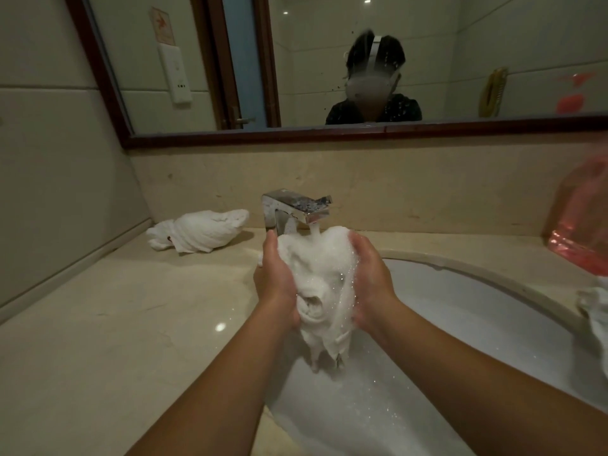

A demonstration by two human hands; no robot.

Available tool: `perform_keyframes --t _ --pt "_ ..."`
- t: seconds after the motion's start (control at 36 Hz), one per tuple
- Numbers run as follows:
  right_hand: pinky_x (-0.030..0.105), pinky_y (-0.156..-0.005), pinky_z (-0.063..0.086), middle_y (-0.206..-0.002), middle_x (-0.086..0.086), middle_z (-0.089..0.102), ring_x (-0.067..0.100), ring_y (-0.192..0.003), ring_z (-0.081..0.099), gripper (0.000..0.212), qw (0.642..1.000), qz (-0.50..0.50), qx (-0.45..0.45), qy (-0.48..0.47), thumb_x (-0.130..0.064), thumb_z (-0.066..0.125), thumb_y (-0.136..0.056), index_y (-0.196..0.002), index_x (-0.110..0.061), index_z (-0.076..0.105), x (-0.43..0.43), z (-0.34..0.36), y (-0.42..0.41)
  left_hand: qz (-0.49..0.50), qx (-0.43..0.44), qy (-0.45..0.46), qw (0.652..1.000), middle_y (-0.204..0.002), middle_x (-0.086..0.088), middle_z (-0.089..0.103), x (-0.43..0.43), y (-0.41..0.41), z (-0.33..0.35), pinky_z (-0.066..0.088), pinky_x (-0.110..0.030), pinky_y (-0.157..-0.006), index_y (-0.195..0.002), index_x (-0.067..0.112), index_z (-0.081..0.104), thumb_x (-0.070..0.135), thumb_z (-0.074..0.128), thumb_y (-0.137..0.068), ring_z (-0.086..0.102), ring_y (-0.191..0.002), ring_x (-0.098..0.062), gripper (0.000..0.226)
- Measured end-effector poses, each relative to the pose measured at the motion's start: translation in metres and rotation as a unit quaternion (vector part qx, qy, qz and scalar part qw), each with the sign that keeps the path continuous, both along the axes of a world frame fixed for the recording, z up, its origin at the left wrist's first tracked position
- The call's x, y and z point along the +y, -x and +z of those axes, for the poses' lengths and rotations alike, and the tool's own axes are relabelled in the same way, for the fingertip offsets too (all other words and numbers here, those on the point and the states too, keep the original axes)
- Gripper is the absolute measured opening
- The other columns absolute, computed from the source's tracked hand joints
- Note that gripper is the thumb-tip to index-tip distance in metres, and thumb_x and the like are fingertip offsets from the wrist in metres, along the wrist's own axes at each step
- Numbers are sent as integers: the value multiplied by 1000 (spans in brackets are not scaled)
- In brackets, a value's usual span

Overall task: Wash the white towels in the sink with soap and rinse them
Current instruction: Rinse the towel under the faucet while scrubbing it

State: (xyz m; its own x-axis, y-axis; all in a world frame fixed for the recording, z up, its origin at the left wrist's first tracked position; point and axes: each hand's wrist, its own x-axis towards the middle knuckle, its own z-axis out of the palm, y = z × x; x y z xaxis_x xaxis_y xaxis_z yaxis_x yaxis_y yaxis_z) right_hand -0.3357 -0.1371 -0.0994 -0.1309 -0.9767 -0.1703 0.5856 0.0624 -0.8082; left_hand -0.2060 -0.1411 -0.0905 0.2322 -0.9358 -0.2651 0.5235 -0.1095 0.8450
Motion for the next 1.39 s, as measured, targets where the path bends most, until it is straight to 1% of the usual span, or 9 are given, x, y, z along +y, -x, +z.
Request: perform_keyframes --t 0.11,0.25,0.42,0.58,0.81,1.11,1.22,1.31,1.39 --pt "54 -98 60 -113 10 80 34 -105 77 48 999 -30 21 19 -51 82 -87 -123 -19 75 9 9 1 -7 -38 7 999 -131 -6 73 5 8 5 51 -57 -108 -137 25 67 97 68 -45 68 -121 -36 117" --pt "49 -99 58 -117 -1 71 25 -109 70 26 991 -74 104 27 -43 65 -101 -125 -34 62 12 12 1 7 -143 36 989 -137 -2 67 25 18 25 50 -52 -112 -144 20 62 92 43 -86 62 -128 -28 94" --pt "49 -111 51 -135 -9 67 21 -125 64 34 988 -76 136 18 -50 52 -104 -135 -44 62 17 11 -13 -3 -185 22 983 -128 -1 72 27 20 26 52 -50 -109 -135 21 67 85 56 -85 66 -120 -26 81" --pt "24 -74 52 -102 -12 73 5 -91 69 27 990 -36 134 35 -56 68 -98 -103 -30 70 23 16 -6 9 -222 71 972 -101 7 80 29 25 22 62 -37 -91 -115 28 75 75 60 -92 76 -96 -11 55" --pt "27 -71 53 -94 -2 76 13 -88 71 18 968 -147 203 24 -41 65 -104 -94 -28 73 22 20 -7 43 -195 21 980 -98 -1 75 29 25 28 56 -38 -89 -101 20 69 78 52 -94 72 -97 -22 60" --pt "46 -98 59 -104 7 77 28 -101 73 27 981 -128 143 -35 -44 61 -105 -101 -20 72 19 20 -5 8 -128 -34 991 -133 -11 69 39 25 35 53 -52 -108 -141 11 59 90 42 -88 65 -122 -36 97" --pt "53 -105 56 -126 11 70 33 -112 69 49 988 -123 79 -55 -54 60 -102 -130 -14 59 16 20 -4 -38 -48 -53 997 -118 -14 77 6 21 1 60 -58 -97 -135 17 67 111 49 -42 74 -107 -40 133" --pt "57 -106 53 -129 12 61 38 -115 64 52 989 -108 52 -83 -64 66 -90 -119 -27 43 13 23 -1 -76 11 -61 995 -114 -21 77 14 19 17 59 -56 -94 -128 12 69 98 41 -80 74 -106 -41 103" --pt "57 -102 56 -131 11 70 38 -115 70 81 994 -24 83 -65 -80 68 -67 -131 -32 55 -4 1 10 -52 69 -36 996 -115 -20 75 16 16 30 56 -44 -79 -129 11 68 78 24 -102 70 -103 -38 85"
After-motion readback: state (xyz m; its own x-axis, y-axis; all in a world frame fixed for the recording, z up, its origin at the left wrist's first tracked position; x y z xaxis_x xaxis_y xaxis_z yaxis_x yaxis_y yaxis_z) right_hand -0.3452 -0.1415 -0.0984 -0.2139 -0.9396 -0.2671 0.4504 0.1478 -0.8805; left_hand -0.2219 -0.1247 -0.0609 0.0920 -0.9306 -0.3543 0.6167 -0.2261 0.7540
